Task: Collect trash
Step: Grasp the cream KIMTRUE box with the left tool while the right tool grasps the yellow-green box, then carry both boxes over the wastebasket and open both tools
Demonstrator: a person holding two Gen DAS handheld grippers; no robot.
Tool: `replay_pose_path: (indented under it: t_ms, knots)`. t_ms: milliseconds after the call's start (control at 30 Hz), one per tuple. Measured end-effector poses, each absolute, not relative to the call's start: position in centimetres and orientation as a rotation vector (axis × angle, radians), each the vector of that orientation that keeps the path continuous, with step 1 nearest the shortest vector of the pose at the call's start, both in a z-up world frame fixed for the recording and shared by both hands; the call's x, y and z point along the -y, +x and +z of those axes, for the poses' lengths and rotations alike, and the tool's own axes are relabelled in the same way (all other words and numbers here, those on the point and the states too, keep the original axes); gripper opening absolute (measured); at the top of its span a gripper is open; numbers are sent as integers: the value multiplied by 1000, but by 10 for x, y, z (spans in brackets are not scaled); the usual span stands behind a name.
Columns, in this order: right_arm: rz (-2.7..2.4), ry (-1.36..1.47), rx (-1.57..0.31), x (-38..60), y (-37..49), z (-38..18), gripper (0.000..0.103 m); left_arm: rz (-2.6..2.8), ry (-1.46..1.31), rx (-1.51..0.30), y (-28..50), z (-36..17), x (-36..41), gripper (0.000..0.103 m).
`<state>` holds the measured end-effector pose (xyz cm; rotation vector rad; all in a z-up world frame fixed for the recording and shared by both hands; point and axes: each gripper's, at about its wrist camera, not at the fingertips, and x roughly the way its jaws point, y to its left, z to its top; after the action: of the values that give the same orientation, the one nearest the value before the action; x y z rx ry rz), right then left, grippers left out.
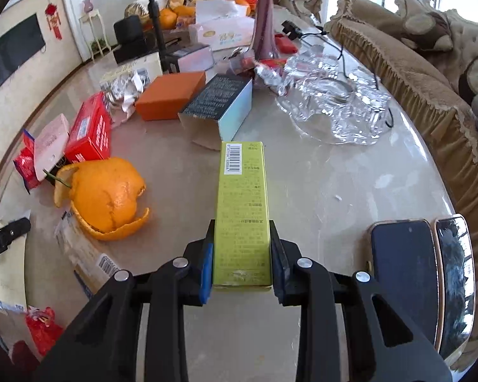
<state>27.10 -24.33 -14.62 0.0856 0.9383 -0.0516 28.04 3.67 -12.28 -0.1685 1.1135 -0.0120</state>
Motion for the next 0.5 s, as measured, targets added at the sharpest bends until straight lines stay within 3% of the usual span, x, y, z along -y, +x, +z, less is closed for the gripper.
replay_pose_path:
  t_ms: [233,367,500]
  knots:
    - [-12,100,-850,236,241,-106,28,-82,-185,-1028,240,-82,-49,47]
    - [85,116,-826,223,158,-81,28,-180,-95,-991,185,-44,-40,48]
    - [173,203,-956,209,65,-101,28,-281,-22,-1054,106,-52,-23,48]
